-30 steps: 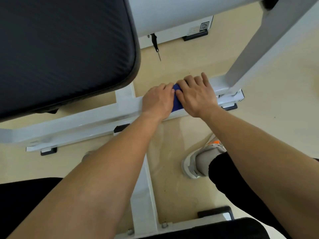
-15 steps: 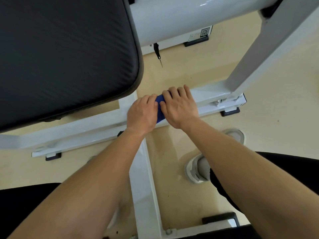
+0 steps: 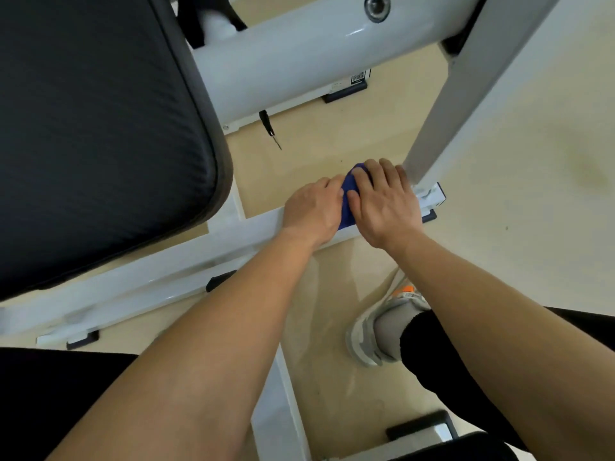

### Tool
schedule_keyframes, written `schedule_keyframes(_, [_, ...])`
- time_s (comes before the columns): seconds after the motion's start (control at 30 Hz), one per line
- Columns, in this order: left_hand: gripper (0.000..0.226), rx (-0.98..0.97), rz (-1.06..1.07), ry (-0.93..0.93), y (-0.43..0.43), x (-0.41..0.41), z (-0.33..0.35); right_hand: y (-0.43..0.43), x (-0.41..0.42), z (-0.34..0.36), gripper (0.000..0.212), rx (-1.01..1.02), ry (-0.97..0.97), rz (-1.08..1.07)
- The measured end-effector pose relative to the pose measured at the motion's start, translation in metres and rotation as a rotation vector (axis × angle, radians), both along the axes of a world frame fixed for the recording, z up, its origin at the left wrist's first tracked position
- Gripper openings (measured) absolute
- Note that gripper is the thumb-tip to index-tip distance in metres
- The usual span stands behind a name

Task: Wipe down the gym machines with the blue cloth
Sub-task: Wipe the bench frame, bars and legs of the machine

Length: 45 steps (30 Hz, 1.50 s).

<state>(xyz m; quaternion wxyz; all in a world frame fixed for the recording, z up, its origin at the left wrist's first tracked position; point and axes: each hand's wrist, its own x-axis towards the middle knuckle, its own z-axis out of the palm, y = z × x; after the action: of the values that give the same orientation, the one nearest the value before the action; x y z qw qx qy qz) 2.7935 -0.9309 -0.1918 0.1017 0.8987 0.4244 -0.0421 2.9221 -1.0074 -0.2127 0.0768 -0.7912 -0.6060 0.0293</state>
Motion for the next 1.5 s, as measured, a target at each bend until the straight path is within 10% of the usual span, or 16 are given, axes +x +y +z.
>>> schedule_keyframes(0.73, [0.055, 0.102, -0.395, 0.089, 0.0, -0.013, -0.007, -0.044, -0.051, -0.014, 0.066, -0.023, 0.315, -0.349])
schedule_keyframes(1.5, [0.056, 0.242, -0.066, -0.057, -0.034, -0.179, -0.002, -0.025, -0.129, -0.005, 0.05, 0.211, 0.086, 0.089])
